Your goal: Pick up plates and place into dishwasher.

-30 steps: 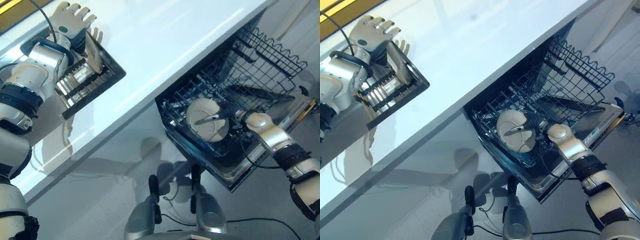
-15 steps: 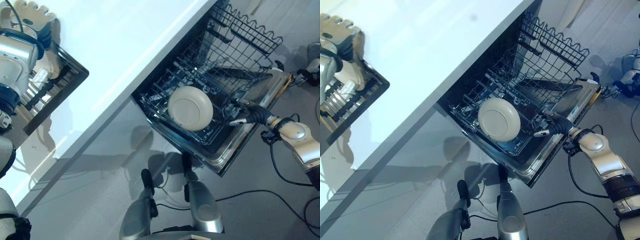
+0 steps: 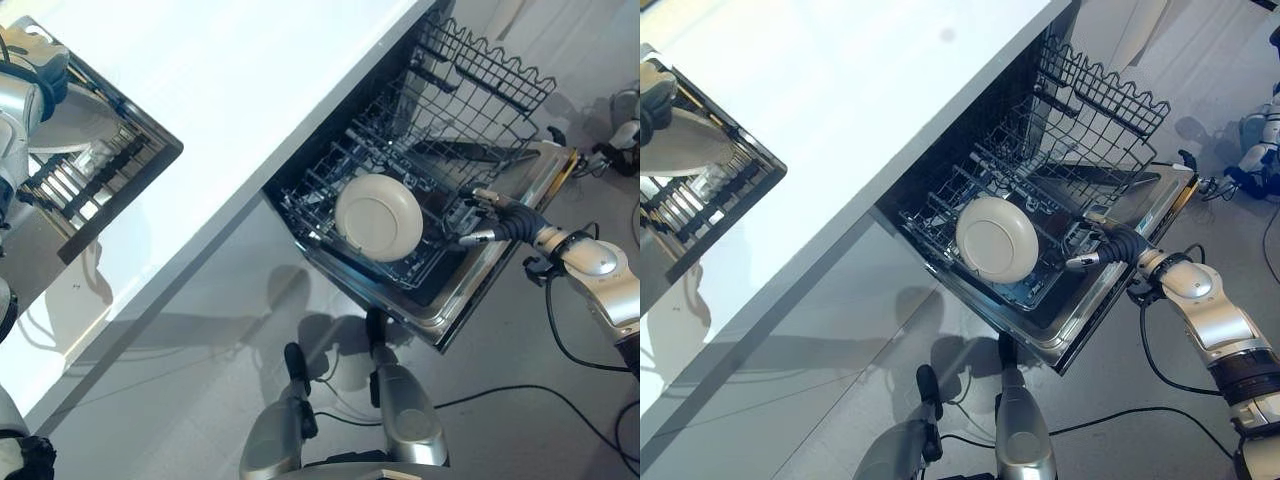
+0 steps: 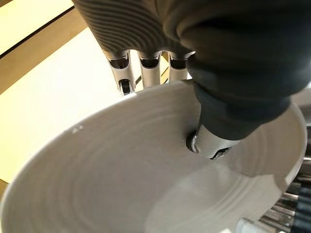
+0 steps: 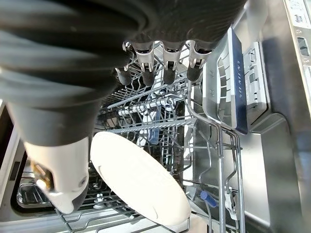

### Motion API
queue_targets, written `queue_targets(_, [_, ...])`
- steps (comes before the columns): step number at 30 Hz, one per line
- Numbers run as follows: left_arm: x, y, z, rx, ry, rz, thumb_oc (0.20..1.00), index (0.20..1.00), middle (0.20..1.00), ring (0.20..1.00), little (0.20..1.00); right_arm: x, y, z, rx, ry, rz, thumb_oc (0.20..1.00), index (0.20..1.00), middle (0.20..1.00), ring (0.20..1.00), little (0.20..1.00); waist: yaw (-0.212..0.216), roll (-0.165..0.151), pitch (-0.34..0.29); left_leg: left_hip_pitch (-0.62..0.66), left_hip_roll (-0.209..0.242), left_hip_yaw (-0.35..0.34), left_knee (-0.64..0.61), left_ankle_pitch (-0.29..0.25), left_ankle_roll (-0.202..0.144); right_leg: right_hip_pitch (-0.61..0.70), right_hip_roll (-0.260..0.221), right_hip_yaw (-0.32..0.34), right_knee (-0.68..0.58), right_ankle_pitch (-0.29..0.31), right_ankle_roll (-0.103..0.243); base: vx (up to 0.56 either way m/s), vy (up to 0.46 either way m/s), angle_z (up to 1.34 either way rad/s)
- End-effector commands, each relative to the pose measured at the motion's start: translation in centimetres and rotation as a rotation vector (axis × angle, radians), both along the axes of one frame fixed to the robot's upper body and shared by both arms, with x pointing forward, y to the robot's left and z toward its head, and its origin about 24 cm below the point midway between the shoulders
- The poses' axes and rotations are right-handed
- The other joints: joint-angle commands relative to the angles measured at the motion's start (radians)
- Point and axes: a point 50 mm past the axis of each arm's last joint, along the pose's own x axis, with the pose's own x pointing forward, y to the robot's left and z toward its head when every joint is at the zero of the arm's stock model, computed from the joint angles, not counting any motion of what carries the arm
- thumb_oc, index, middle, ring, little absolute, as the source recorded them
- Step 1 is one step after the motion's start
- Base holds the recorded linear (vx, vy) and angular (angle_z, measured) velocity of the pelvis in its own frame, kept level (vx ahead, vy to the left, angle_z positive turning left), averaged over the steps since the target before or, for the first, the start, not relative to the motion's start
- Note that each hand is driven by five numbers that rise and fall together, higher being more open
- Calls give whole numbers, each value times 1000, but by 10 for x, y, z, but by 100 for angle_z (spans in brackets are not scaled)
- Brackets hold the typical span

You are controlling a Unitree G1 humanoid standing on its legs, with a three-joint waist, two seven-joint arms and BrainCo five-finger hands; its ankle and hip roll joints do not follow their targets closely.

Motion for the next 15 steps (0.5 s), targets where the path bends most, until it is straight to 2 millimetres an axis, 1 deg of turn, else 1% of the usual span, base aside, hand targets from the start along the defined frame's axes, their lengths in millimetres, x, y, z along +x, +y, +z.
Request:
queue_targets(1, [-27, 28, 30, 2, -119, 78, 200, 200, 200, 200, 200, 0, 5, 36, 3, -159, 46, 1000, 1000, 1000, 1000, 1000, -4, 13, -28, -49, -37, 12, 48, -103, 21, -11, -51, -11, 62, -134, 104, 23, -36, -1])
queue_targets(3, [-28, 27, 30, 8, -143, 49, 200, 200, 200, 200, 200, -1, 5, 34, 8, -149, 48, 1000, 1000, 1000, 1000, 1000, -3, 15, -34, -43, -37, 11, 44, -104, 21, -6, -50, -12, 60, -136, 104, 12, -16, 0])
queue_targets(5, [-29, 26, 31, -17, -213, -1, 200, 200, 200, 200, 200, -3, 8, 31, 16, -144, 66, 1000, 1000, 1000, 1000, 1000, 0, 16, -41, -36, -37, 9, 42, -107, 21, 2, -49, -14, 56, -138, 102, 23, -41, 2])
queue_targets(9, [-31, 21, 31, -189, -422, -161, 200, 200, 200, 200, 200, -9, 22, 28, 37, -182, 130, 1000, 1000, 1000, 1000, 1000, 11, 12, -62, -18, -34, 6, 42, -115, 24, 25, -48, -22, 53, -146, 99, 29, -83, 3])
queue_targets(11, [-29, 16, 24, -289, -494, -270, 200, 200, 200, 200, 200, -14, 32, 29, 64, -235, 173, 1000, 1000, 1000, 1000, 1000, 18, 12, -80, -2, -32, 1, 43, -121, 26, 43, -44, -25, 51, -152, 96, 51, -106, 5])
queue_targets(13, [-27, 11, 16, -357, -523, -336, 200, 200, 200, 200, 200, -18, 39, 31, 80, -285, 211, 1000, 1000, 1000, 1000, 1000, 24, 15, -95, 9, -30, -1, 44, -126, 27, 57, -44, -29, 50, -157, 96, 49, -88, 8])
queue_targets(14, [-25, 4, 9, -406, -538, -392, 200, 200, 200, 200, 200, -21, 48, 36, 99, -333, 255, 1000, 1000, 1000, 1000, 1000, 32, 16, -111, 19, -28, -6, 45, -130, 28, 69, -43, -33, 51, -162, 95, 46, -74, 10])
queue_targets(15, [-24, 4, 5, -418, -538, -396, 200, 200, 200, 200, 200, -21, 50, 36, 101, -335, 262, 1000, 1000, 1000, 1000, 1000, 32, 19, -115, 22, -28, -8, 45, -131, 28, 73, -43, -34, 51, -164, 94, 68, -105, 9])
